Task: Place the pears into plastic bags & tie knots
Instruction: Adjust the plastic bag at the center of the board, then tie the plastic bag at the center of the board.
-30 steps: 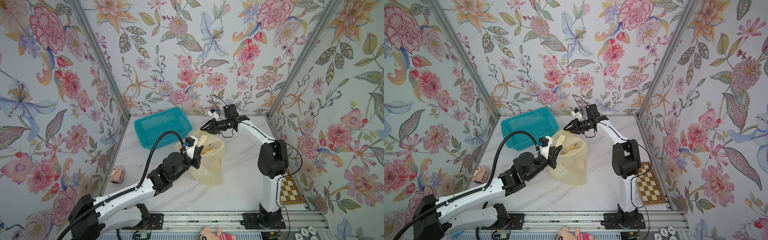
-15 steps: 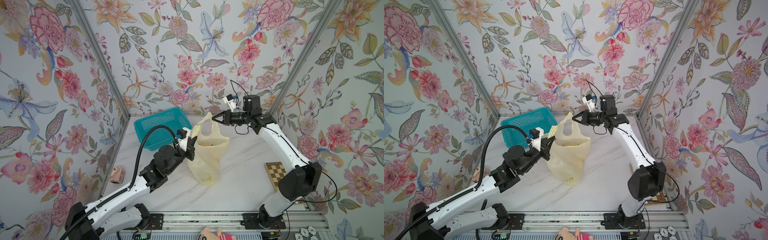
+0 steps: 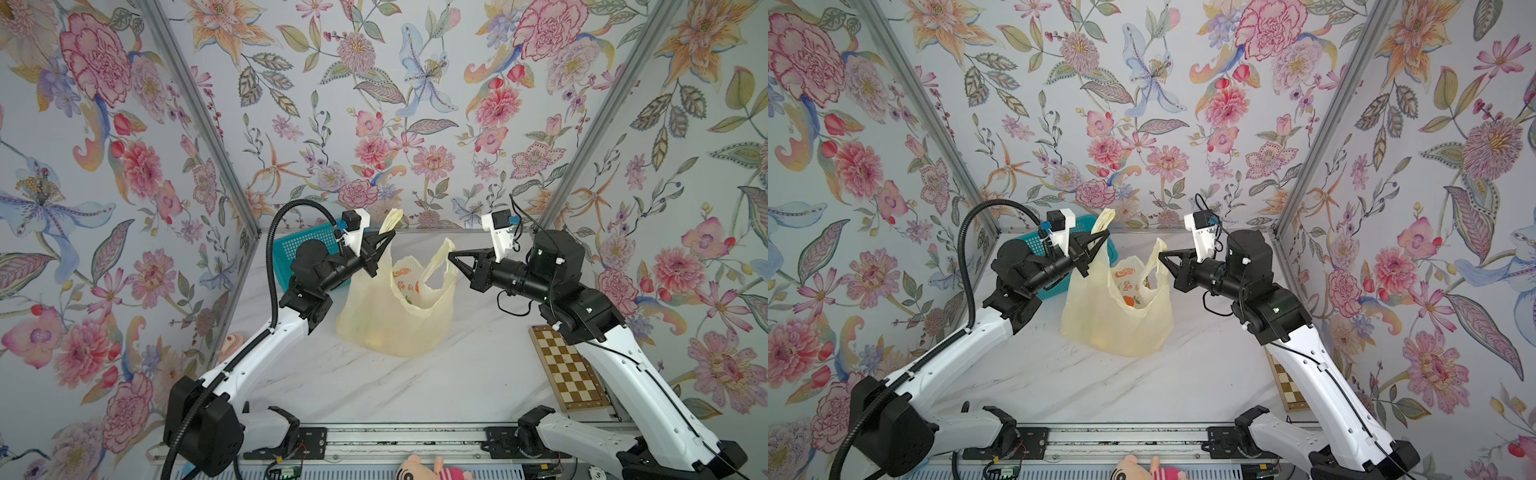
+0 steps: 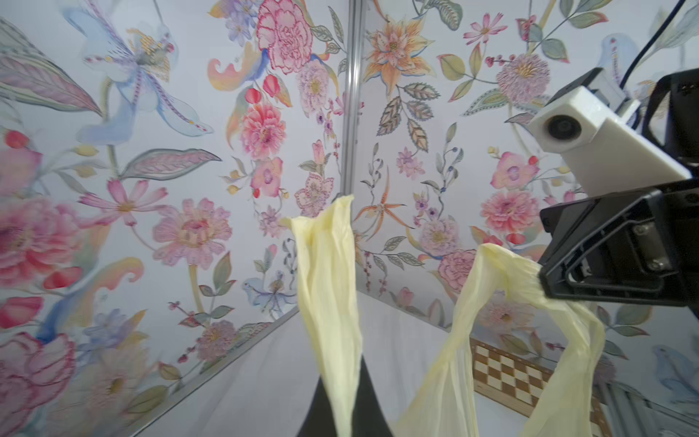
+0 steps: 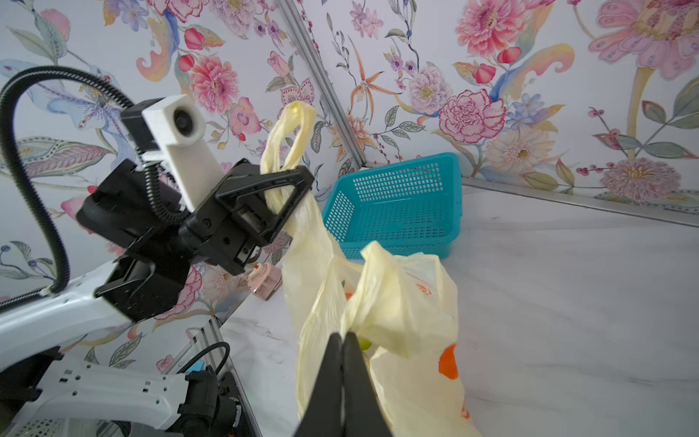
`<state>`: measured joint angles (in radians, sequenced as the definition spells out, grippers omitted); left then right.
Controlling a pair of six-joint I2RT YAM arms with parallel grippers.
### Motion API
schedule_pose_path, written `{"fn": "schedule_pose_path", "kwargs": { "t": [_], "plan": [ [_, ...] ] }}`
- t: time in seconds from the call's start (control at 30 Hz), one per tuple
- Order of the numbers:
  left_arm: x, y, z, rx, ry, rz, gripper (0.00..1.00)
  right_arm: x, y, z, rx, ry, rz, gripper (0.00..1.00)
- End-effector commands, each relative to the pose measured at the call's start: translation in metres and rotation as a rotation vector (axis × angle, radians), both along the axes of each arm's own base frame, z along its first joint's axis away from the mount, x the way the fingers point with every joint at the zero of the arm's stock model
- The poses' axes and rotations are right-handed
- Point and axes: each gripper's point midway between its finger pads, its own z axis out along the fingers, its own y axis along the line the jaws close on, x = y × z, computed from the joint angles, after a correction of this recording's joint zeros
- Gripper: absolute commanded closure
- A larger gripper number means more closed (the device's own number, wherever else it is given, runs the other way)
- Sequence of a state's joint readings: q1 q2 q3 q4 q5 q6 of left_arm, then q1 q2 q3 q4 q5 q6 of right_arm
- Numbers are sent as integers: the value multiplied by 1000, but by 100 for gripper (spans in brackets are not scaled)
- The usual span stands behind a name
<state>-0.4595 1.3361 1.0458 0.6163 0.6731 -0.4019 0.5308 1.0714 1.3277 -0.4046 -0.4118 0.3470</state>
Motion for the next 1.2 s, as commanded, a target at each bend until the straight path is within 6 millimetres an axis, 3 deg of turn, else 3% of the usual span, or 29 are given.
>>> {"fn": "schedule_pose_path", "kwargs": {
  "t": [0.0,0.07,0.1,0.17,0.27,0.37,0.5,0.67,0.77,0.83,0.87,1.0,1.17],
  "plan": [
    [-38,-8,10,-86,-100,-311,100,3,4,-8,-26,-50,-5,96],
    [-48,-3,8,-148,-101,-419,100,-1,5,-6,-27,-69,21,70],
    [-54,-1,8,-175,-108,-466,100,-1,4,-5,-33,-79,14,63],
    [-63,5,4,-234,-104,-581,100,0,0,3,-31,-105,0,56],
    [-58,-5,-7,-226,-21,-641,100,-4,6,22,-14,-156,56,50],
    [-59,-6,-11,-223,-18,-642,100,-8,17,40,6,-233,133,47],
    [-61,-5,-8,-225,-15,-646,100,8,22,57,18,-260,128,48],
    [-61,-5,-4,-226,-29,-621,100,29,39,52,14,-274,178,49],
    [-33,-7,-9,-136,-23,-382,100,36,40,50,16,-264,178,51],
    [-11,-13,-25,64,-39,-144,100,37,37,51,20,-280,169,51],
    [-12,-15,-30,143,-57,-104,100,38,34,51,21,-284,164,51],
    [-29,-19,-19,146,-81,-204,100,36,26,51,18,-355,184,52],
    [-52,-21,-25,152,-102,-308,100,8,22,51,-49,-663,317,44]
  ]
}}
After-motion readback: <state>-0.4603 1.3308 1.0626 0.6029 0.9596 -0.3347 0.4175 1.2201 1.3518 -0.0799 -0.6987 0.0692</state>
